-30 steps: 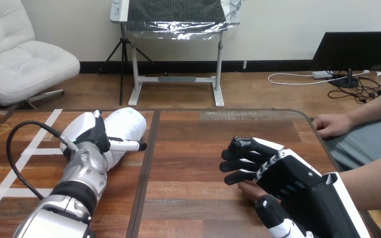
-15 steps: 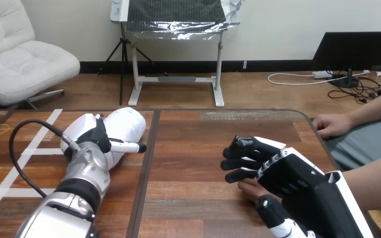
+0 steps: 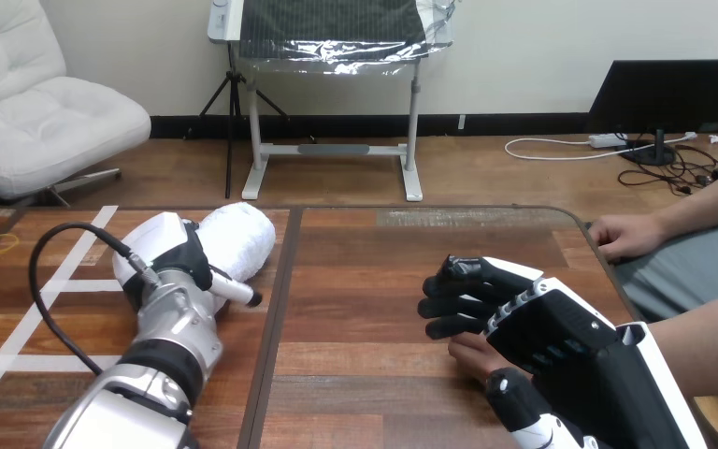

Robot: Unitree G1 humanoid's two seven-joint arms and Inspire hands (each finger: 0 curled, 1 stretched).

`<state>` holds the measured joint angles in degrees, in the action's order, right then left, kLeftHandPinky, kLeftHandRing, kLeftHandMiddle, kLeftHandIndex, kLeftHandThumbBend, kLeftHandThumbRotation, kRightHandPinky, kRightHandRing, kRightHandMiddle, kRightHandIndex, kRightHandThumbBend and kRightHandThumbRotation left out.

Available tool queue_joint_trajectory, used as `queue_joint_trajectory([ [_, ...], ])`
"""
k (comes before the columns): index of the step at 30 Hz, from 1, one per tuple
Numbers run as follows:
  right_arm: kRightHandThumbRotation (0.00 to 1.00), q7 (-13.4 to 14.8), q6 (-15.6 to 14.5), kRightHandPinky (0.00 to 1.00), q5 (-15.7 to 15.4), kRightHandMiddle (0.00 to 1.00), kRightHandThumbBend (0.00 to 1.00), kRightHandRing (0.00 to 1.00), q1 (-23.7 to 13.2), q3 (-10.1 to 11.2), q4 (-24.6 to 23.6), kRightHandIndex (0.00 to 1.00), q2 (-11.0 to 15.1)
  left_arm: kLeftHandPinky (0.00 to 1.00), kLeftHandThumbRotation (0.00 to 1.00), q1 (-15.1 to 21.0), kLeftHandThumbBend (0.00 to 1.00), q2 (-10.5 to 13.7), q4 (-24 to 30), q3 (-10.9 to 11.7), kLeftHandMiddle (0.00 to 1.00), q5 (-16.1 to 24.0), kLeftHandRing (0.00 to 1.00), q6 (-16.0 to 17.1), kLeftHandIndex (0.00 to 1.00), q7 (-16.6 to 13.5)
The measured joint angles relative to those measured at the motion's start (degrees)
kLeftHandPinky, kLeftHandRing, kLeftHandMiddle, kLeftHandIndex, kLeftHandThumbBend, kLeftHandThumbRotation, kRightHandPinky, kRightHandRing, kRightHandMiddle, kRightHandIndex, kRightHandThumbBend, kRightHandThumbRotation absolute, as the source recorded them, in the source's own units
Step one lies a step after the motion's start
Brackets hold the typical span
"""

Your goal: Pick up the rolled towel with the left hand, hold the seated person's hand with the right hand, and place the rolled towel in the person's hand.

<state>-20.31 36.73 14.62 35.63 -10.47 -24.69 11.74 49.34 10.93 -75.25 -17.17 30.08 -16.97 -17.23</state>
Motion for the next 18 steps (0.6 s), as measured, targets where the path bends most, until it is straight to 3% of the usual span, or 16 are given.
queue_joint_trajectory([
  [6,0.46,0.0,0.1,0.65,0.3,0.74,0.55,0.7,0.2,0.0,-0.3,0.74,0.0,0.48,0.01,0.0,0.85,-0.2,-0.1,-1.2,0.79,1.0,0.68,-0.5,0.8,-1.8],
  [18,0.45,0.0,0.3,0.63,0.5,0.73,0.56,0.69,0.7,0.0,-1.3,0.72,-0.1,0.46,0.0,0.0,0.8,-0.2,-0.3,-2.5,0.78,1.8,0.67,-0.8,0.77,-3.5],
])
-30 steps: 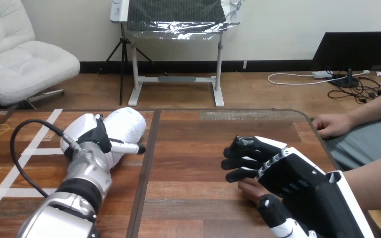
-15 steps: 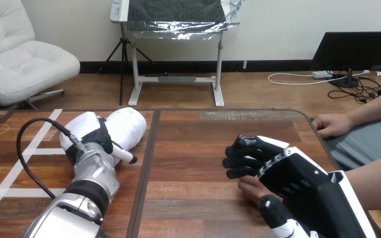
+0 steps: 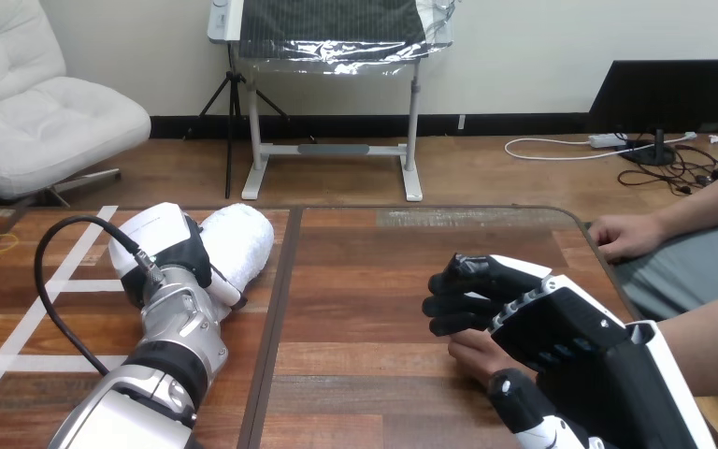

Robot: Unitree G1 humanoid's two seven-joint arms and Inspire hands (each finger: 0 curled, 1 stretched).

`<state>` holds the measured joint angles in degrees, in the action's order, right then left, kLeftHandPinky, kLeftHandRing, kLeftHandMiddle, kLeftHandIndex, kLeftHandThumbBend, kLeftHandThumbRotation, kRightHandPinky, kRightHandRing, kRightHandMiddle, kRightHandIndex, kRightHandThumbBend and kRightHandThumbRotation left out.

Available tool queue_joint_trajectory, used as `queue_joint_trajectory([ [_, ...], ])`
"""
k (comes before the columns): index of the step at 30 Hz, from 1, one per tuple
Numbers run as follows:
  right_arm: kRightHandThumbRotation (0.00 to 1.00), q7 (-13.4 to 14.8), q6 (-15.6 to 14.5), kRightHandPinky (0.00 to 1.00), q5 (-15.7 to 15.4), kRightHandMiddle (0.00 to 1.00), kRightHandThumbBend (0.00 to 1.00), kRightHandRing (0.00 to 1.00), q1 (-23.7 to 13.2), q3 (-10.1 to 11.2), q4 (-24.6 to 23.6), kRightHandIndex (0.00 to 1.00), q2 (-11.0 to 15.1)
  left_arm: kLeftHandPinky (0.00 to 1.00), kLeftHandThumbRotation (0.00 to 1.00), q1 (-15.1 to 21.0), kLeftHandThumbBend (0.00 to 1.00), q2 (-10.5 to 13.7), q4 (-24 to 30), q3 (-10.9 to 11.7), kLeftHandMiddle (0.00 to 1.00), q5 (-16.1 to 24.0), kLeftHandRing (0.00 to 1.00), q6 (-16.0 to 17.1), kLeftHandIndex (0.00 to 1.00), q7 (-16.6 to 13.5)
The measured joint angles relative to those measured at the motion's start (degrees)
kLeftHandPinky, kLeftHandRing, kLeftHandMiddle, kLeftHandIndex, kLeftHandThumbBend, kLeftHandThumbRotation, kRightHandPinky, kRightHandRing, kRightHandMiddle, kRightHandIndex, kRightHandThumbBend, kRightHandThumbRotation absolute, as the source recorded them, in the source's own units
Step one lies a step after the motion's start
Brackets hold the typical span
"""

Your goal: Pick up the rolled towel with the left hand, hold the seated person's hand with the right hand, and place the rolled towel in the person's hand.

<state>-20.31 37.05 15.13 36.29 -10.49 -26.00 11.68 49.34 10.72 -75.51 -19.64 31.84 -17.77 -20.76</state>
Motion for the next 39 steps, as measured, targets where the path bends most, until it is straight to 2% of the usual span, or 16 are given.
queue_joint_trajectory([
  [6,0.44,0.0,0.2,0.62,0.0,0.73,0.56,0.69,0.3,0.0,-0.7,0.72,-0.1,0.47,0.0,0.0,0.79,0.0,-0.3,-0.3,0.79,0.3,0.7,-0.1,0.78,-0.2],
  [14,0.44,0.0,0.9,0.62,0.0,0.73,0.55,0.69,0.4,-0.1,-0.9,0.73,-0.1,0.53,0.02,0.0,0.76,0.0,-0.5,-2.1,0.81,1.0,0.75,-0.7,0.79,-0.2],
  [21,0.43,0.0,1.2,0.62,0.0,0.73,0.55,0.69,0.4,-0.1,-0.9,0.73,-0.1,0.57,0.02,0.0,0.76,0.0,-0.5,-2.7,0.79,1.6,0.74,-1.1,0.74,-0.2],
  [35,0.44,0.0,1.5,0.62,0.0,0.72,0.56,0.69,0.4,-0.1,-0.9,0.73,-0.1,0.45,0.05,0.0,0.81,0.2,-0.5,-2.6,0.74,1.6,0.65,-1.1,0.69,-1.2],
  [39,0.44,0.0,1.6,0.62,0.0,0.72,0.56,0.68,0.4,-0.1,-0.9,0.72,-0.1,0.41,0.02,0.0,0.83,0.2,-0.5,-2.1,0.74,1.2,0.63,-1.0,0.68,-1.6],
])
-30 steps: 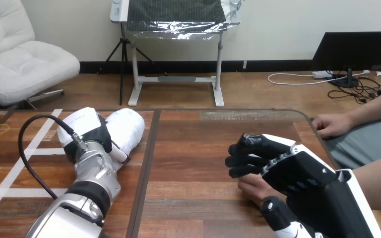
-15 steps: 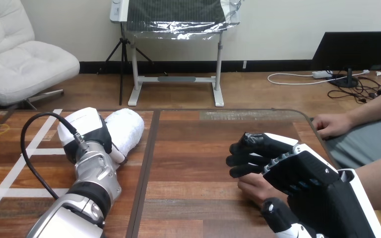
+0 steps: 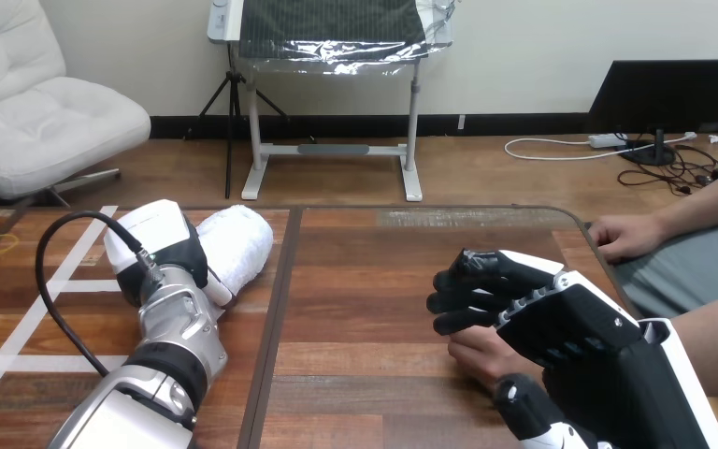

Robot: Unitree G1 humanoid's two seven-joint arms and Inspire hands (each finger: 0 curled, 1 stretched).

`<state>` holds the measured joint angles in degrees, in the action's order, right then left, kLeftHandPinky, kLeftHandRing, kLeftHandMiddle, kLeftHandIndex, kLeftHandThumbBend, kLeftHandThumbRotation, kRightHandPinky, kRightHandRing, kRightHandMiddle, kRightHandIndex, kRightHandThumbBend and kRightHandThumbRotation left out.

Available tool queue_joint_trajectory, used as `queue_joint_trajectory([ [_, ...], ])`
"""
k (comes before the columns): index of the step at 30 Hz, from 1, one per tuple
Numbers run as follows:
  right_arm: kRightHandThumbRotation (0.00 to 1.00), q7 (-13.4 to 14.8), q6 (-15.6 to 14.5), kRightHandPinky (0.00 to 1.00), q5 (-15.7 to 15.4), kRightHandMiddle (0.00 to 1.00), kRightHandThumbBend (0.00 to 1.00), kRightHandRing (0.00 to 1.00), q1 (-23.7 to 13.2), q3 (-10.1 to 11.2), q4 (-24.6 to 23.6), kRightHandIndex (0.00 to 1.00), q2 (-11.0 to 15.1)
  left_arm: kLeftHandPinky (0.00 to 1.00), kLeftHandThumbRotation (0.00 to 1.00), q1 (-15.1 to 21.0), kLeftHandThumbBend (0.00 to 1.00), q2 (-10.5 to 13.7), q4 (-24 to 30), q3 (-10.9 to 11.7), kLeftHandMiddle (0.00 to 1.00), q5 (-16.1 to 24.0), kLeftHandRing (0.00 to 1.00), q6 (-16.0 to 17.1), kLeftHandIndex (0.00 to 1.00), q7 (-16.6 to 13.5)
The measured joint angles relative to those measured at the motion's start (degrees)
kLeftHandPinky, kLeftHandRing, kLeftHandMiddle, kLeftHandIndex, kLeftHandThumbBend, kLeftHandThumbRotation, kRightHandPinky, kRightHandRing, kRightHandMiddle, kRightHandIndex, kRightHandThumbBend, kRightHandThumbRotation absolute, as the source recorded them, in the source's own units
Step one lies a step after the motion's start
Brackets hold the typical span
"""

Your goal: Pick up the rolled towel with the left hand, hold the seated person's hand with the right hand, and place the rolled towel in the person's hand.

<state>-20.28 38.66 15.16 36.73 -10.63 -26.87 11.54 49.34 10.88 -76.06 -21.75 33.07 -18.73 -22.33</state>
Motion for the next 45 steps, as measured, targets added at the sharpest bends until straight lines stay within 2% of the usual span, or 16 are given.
queue_joint_trajectory([
  [8,0.44,0.0,0.0,0.61,0.0,0.72,0.56,0.69,0.0,0.0,0.0,0.72,0.0,0.35,0.0,0.0,0.85,0.0,0.0,2.1,0.71,-2.5,0.56,1.6,0.66,-0.9],
  [11,0.44,0.0,0.0,0.61,0.0,0.72,0.56,0.69,0.0,0.0,0.0,0.72,0.0,0.31,0.0,0.0,0.83,0.0,0.0,2.9,0.65,-3.7,0.49,2.6,0.66,-1.5],
  [14,0.44,0.1,0.0,0.61,0.0,0.72,0.56,0.69,0.0,0.0,0.0,0.73,0.0,0.26,0.0,-0.2,0.81,0.1,0.0,4.0,0.54,-4.8,0.39,4.2,0.63,-2.1],
  [16,0.44,0.1,0.1,0.61,-0.1,0.72,0.56,0.69,0.1,0.0,0.0,0.73,0.0,0.22,0.0,-0.3,0.79,0.1,0.0,4.7,0.43,-5.6,0.32,5.6,0.57,-2.5],
  [18,0.44,0.1,0.1,0.61,-0.1,0.72,0.56,0.69,0.1,0.0,0.0,0.73,0.0,0.21,0.0,-0.5,0.78,0.2,0.0,5.0,0.38,-5.8,0.29,6.9,0.53,-2.9],
  [25,0.44,0.3,0.2,0.61,-0.3,0.72,0.56,0.68,0.1,0.0,0.0,0.73,-0.1,0.16,0.0,-1.3,0.73,0.4,0.0,5.3,0.29,-5.9,0.22,10.9,0.38,-3.8],
  [29,0.44,0.3,0.3,0.61,-0.4,0.72,0.56,0.68,0.1,0.0,0.0,0.73,-0.1,0.16,0.0,-1.6,0.72,0.4,0.0,5.5,0.29,-5.9,0.22,12.5,0.36,-4.1],
  [35,0.44,0.4,0.3,0.6,-0.4,0.72,0.55,0.68,0.1,0.0,0.0,0.73,-0.1,0.22,0.0,-2.0,0.74,0.5,0.0,6.0,0.36,-5.9,0.29,14.5,0.41,-4.9],
  [45,0.44,0.5,0.3,0.6,-0.5,0.72,0.55,0.68,0.4,0.0,0.0,0.73,-0.1,0.26,0.0,-3.8,0.77,0.6,0.1,7.0,0.39,-6.0,0.33,19.3,0.44,-6.8],
])
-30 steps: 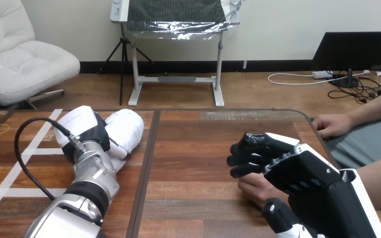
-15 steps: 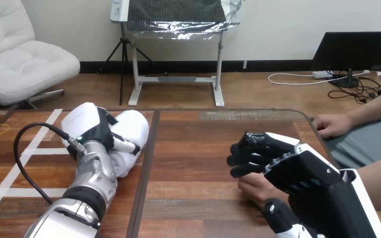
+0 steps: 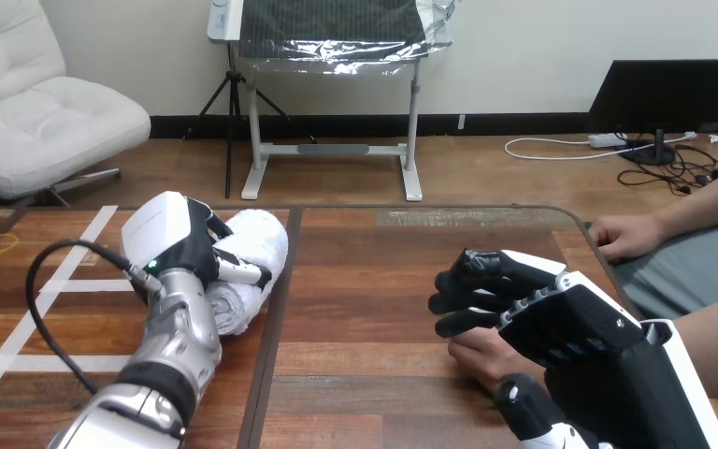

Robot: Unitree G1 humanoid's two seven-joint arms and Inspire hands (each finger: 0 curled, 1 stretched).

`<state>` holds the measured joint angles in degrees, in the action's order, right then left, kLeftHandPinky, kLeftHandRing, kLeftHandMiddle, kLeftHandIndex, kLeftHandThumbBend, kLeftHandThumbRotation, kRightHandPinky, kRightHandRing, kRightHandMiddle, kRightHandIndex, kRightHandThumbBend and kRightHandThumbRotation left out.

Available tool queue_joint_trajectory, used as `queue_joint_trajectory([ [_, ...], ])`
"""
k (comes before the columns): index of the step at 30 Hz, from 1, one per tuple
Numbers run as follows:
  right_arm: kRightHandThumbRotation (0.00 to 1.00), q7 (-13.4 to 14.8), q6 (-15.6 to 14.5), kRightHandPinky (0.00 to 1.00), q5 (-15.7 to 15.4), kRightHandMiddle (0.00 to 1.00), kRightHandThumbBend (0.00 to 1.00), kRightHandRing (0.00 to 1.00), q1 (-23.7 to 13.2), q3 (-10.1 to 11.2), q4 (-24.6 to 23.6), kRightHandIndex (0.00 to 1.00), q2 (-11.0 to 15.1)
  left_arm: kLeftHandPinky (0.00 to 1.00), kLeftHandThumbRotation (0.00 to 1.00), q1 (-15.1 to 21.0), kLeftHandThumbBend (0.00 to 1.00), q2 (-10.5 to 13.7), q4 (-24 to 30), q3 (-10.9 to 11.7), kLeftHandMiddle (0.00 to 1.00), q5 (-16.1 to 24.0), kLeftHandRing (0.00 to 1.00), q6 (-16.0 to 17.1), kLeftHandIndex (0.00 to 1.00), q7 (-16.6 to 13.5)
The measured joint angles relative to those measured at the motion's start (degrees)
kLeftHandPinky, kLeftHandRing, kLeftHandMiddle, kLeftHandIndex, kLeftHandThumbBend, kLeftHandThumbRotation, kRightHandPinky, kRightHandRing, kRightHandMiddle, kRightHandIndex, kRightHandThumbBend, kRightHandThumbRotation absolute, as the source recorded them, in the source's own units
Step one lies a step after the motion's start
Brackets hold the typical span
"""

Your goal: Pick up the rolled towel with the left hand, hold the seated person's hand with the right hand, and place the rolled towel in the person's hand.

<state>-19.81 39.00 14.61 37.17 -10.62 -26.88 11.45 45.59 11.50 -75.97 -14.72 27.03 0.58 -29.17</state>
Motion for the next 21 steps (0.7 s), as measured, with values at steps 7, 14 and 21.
queue_joint_trajectory([
  [7,0.44,0.0,0.0,0.6,0.0,0.72,0.54,0.68,0.4,0.0,0.0,0.73,0.0,0.29,0.0,-1.8,0.77,0.1,0.2,0.2,0.42,0.0,0.36,3.5,0.44,-2.0],
  [14,0.45,0.1,0.0,0.6,0.0,0.73,0.55,0.68,0.5,0.0,0.0,0.73,0.0,0.31,0.0,-4.0,0.75,0.3,1.7,0.5,0.44,-0.1,0.38,6.7,0.44,-4.9],
  [21,0.45,0.0,0.0,0.61,0.1,0.73,0.55,0.69,0.5,0.0,0.0,0.74,0.2,0.29,0.0,-6.5,0.72,0.4,5.0,2.1,0.42,-0.8,0.36,9.7,0.44,-7.2],
])
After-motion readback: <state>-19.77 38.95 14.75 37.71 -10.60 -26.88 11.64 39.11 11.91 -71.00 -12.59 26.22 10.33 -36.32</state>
